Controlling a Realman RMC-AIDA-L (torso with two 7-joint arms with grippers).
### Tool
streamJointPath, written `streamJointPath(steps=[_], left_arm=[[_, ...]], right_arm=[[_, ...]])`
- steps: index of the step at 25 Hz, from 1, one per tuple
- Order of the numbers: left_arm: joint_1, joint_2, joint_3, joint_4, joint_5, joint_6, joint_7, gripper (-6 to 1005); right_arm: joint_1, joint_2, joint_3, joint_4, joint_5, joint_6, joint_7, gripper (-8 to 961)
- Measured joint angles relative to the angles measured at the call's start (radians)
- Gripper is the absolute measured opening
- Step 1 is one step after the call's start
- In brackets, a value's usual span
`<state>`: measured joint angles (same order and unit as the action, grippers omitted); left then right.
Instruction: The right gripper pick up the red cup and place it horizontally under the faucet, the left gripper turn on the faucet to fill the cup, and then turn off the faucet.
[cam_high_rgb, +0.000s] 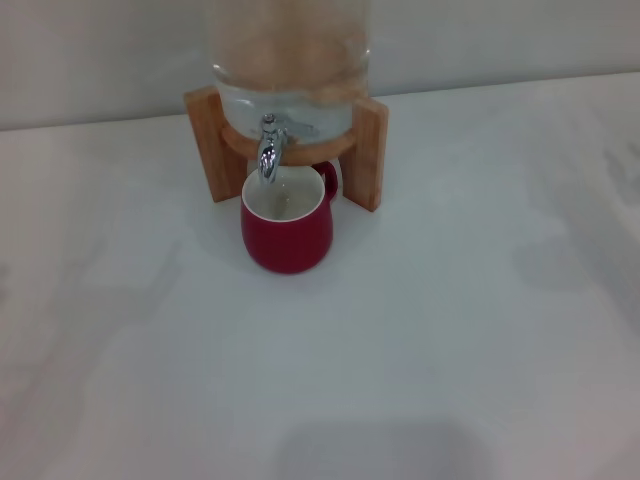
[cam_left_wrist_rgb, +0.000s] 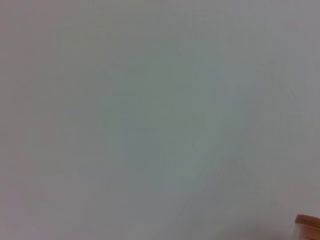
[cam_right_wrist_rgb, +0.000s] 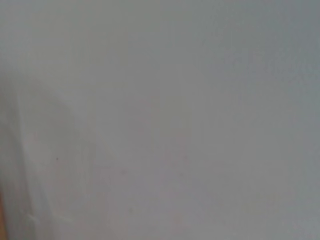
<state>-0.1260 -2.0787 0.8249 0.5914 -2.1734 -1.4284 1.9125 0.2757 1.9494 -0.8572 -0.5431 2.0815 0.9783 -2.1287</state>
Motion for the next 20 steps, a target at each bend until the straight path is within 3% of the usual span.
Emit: streamJointPath(steps=[20], left_arm=[[0.003,0.000,-0.007,-0.001,-0.024,-0.024,-0.004,834]], right_arm=[[-0.021,0.005,-0.005,-0.010,0.000,0.003,0.001,350]])
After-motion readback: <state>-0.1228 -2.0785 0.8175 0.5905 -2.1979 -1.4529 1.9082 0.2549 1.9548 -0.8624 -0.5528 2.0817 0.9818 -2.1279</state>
